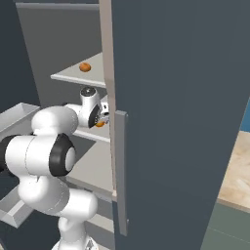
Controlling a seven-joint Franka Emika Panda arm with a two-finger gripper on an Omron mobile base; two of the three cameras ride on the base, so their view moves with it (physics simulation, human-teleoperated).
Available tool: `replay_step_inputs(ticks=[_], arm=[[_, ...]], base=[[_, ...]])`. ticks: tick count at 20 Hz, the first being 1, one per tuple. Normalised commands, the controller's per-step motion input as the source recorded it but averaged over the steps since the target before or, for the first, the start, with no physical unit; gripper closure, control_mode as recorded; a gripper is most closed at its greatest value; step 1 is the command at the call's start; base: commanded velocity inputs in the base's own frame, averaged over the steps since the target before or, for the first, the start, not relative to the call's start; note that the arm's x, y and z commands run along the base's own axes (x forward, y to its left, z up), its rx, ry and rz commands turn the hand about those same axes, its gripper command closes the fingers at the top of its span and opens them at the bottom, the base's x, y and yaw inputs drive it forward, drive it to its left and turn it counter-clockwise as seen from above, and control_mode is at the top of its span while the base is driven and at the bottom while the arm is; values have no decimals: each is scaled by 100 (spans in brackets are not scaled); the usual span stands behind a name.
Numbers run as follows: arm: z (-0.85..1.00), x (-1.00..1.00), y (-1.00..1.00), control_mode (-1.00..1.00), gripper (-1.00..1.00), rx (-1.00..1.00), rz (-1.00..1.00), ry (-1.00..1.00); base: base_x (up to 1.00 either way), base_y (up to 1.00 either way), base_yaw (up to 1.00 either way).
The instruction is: Take the tangerines from the second highest rack and move them to the highest rack where the pear and tangerine are located, to maximize freezer space. Close the freezer door after rearranging.
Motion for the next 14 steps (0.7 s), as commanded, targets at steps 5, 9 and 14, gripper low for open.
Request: replay_step_inputs(ticks=[5, 9, 14], arm=[[-19, 31, 0, -100, -100, 0, 0, 0], [-20, 33, 0, -100, -100, 0, 0, 0], [-19, 19, 0, -100, -100, 0, 0, 0]], base=[[0, 0, 0], [0, 0, 0], [0, 0, 0]])
